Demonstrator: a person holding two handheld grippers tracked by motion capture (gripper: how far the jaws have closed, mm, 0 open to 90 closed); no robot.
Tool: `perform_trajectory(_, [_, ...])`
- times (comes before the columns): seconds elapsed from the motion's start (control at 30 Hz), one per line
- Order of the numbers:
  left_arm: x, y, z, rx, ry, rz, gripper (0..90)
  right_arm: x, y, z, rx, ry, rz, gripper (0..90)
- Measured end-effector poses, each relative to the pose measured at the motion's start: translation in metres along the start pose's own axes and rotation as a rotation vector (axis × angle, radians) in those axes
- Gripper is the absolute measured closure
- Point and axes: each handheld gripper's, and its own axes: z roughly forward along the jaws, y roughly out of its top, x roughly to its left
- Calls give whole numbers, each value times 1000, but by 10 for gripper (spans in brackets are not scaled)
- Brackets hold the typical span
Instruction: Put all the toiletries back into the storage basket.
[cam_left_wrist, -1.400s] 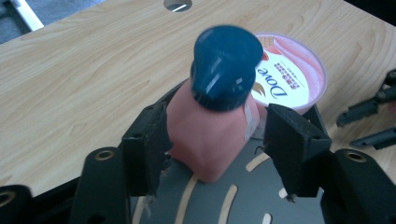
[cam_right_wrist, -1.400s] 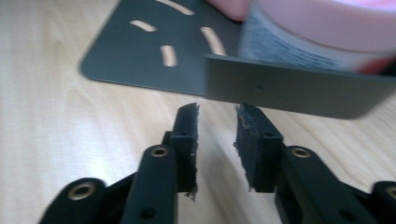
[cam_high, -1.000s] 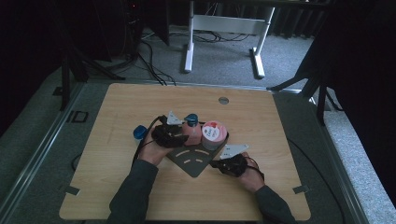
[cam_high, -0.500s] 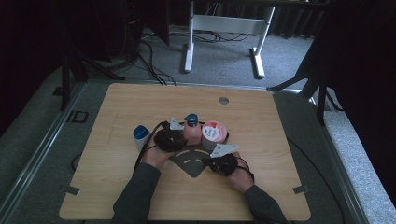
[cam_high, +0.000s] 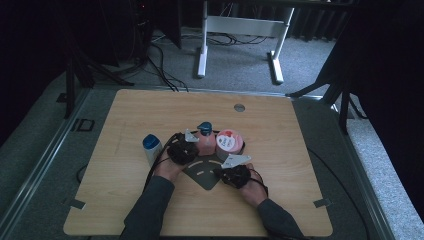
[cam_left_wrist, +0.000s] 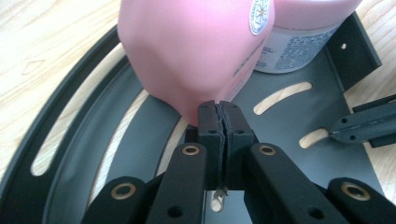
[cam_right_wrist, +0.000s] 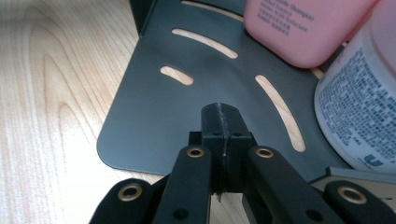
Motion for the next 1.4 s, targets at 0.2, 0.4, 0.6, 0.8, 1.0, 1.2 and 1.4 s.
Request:
perform_trajectory(0.2, [0,0,1,4,2,5,893,1,1,2,-4,-15,3,900])
perform_trajectory(0.4, [0,0,2,4,6,5,892,1,2,5,-3,-45,7,900])
perform_trajectory(0.6, [0,1,2,7,15,7,892,-1,3,6,4,-32,20,900])
perform_trajectory(0.8, [2,3,4,14,24,6,891,-2,3,6,6,-26,33,900])
perform_trajectory(1.0, [3,7,13,21,21,0,877,-2,3,6,10,-20,37,900])
perform_trajectory(1.2, [-2,4,13,23,53,3,853,-3,3,5,5,-18,39,900])
perform_trajectory(1.4, [4,1,11,14,84,-53,825,-3,2,5,5,-15,39,900])
